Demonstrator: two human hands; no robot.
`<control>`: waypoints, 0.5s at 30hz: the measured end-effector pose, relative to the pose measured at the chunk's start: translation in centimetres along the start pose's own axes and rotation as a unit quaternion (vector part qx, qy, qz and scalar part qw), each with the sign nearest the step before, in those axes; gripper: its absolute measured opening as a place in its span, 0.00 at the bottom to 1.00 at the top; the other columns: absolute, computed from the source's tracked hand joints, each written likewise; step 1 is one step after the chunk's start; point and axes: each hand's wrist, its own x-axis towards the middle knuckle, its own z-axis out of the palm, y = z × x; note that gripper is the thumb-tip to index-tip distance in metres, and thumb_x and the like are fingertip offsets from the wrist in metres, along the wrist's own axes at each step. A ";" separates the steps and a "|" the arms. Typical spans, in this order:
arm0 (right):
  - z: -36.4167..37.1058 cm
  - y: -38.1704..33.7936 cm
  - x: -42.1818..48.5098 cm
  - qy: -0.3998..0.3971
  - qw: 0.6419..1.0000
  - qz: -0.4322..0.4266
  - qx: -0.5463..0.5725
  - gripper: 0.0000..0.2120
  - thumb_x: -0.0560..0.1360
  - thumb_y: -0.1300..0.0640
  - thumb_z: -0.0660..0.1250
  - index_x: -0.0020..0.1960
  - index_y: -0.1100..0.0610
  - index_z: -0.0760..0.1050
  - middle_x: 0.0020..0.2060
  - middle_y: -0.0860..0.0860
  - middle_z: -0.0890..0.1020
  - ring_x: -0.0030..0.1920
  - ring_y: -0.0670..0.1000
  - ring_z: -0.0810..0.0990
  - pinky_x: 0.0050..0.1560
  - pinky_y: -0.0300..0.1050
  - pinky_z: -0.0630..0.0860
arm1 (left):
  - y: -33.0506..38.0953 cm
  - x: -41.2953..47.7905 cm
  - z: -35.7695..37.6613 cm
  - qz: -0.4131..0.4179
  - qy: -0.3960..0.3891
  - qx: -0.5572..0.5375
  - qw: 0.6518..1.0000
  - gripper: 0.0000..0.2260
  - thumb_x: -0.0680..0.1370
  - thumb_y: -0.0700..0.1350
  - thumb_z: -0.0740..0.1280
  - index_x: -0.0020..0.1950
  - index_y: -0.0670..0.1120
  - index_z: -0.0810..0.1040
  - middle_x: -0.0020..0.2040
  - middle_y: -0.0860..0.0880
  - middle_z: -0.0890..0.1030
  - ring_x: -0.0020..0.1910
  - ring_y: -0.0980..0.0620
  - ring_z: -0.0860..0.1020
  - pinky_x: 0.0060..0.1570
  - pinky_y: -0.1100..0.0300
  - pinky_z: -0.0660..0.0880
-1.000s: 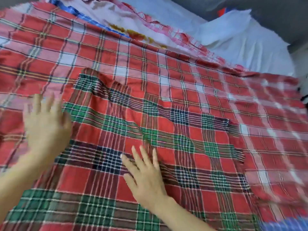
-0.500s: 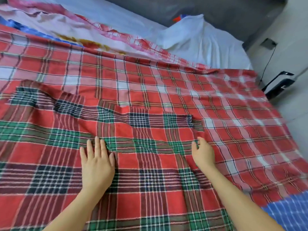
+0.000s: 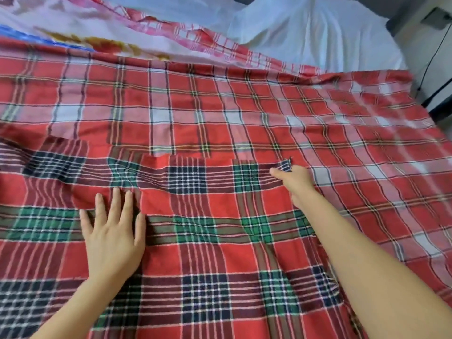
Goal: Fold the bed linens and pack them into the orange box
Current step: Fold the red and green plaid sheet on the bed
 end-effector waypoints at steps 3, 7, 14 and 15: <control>-2.8 -1.6 0.5 0.120 0.986 -0.113 -0.003 0.06 0.73 0.56 0.70 0.44 0.58 0.76 0.34 0.49 0.75 0.39 0.51 0.73 0.42 0.45 0.68 | 0.9 2.0 -1.3 0.032 0.009 0.001 0.999 0.27 0.79 0.58 0.44 0.75 0.51 0.62 0.75 0.43 0.61 0.75 0.37 0.54 0.70 0.36 0.47; -5.1 -1.4 2.2 0.166 0.963 -0.152 -0.148 0.08 0.75 0.54 0.67 0.46 0.59 0.75 0.39 0.53 0.76 0.41 0.55 0.74 0.43 0.48 0.69 | 1.0 5.1 -0.2 0.050 -0.044 0.068 0.995 0.28 0.78 0.62 0.40 0.76 0.56 0.59 0.77 0.47 0.58 0.76 0.40 0.52 0.68 0.32 0.45; -1.5 -0.3 -0.9 0.214 0.863 -0.149 -0.433 0.23 0.79 0.50 0.61 0.72 0.53 0.63 0.64 0.61 0.74 0.61 0.63 0.73 0.62 0.57 0.66 | 0.3 9.8 0.9 0.005 -0.058 0.089 0.994 0.24 0.79 0.61 0.44 0.76 0.61 0.52 0.78 0.51 0.52 0.77 0.45 0.46 0.68 0.31 0.43; -0.3 -0.3 -3.5 0.222 0.841 -0.235 -0.433 0.26 0.79 0.48 0.59 0.75 0.51 0.58 0.67 0.60 0.71 0.64 0.63 0.71 0.66 0.59 0.63 | 0.3 10.1 0.9 0.001 -0.060 0.088 0.994 0.24 0.79 0.61 0.44 0.76 0.61 0.51 0.78 0.51 0.51 0.77 0.45 0.45 0.68 0.31 0.43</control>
